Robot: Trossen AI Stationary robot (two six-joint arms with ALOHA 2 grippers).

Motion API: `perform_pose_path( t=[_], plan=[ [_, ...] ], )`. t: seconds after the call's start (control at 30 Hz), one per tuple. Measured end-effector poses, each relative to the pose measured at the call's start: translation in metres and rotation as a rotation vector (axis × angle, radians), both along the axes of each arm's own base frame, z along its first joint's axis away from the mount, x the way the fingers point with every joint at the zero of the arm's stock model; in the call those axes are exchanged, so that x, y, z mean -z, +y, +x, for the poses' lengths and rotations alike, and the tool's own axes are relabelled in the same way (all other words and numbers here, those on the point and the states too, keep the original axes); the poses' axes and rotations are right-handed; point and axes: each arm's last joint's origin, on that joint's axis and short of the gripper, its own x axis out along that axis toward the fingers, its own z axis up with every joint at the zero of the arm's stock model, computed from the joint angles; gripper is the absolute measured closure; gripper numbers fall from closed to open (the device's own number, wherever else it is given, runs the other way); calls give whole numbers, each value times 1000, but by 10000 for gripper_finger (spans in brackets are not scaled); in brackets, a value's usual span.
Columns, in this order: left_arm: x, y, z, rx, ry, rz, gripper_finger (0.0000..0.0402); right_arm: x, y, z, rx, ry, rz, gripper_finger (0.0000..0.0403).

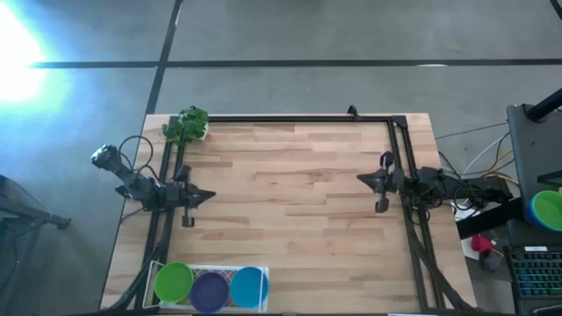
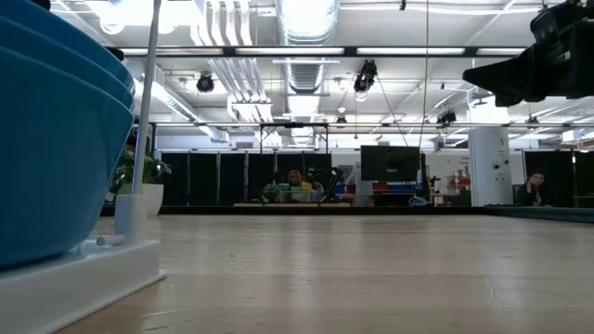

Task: Pick & Place Mini bowls
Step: Return to Home Position

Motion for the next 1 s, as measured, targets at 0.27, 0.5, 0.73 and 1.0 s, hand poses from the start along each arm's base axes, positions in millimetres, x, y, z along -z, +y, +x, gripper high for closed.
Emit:
perform_pose_path(
  t=[0.27, 0.5, 0.73, 1.0],
  plan=[
    [1, 0, 0, 1, 6, 5, 401, 0, 0, 0, 3, 10, -52, 394],
    [1, 0, 0, 1, 6, 5, 401, 0, 0, 0, -4, -5, 33, 394],
    [1, 0, 0, 1, 7, 6, 401, 0, 0, 0, -6, -10, 57, 394],
    [1, 0, 0, 2, 6, 6, 401, 0, 0, 0, -6, -9, 56, 394]
  ],
)
